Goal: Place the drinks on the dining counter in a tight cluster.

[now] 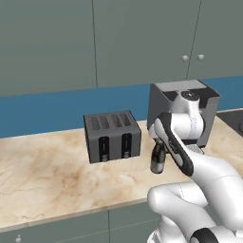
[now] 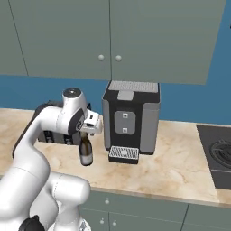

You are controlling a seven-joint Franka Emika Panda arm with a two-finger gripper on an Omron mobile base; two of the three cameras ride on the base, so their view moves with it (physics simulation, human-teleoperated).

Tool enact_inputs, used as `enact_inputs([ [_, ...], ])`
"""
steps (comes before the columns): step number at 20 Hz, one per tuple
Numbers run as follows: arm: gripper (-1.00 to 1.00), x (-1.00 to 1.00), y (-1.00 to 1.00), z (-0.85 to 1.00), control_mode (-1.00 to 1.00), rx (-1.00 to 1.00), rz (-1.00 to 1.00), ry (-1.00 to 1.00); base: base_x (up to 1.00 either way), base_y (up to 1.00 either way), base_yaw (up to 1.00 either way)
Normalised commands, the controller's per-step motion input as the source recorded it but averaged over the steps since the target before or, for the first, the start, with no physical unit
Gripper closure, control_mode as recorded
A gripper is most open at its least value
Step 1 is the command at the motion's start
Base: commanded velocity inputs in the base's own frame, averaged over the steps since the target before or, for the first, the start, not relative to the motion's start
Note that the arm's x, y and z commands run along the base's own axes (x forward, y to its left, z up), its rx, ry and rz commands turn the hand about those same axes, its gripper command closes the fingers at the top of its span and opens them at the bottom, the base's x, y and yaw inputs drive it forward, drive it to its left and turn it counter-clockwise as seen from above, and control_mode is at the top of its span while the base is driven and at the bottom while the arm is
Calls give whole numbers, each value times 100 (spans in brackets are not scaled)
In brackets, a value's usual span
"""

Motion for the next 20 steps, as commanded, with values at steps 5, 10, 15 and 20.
enact_inputs([
  [5, -100, 0, 3, -21, -100, 0, 0, 1, 0, 0, 0],
  [10, -100, 0, 6, -9, -100, 0, 0, 0, 0, 0, 0],
  [15, -100, 0, 0, -22, -100, 0, 0, 0, 0, 0, 0],
  [20, -100, 5, -1, -18, -100, 0, 0, 0, 0, 0, 0],
])
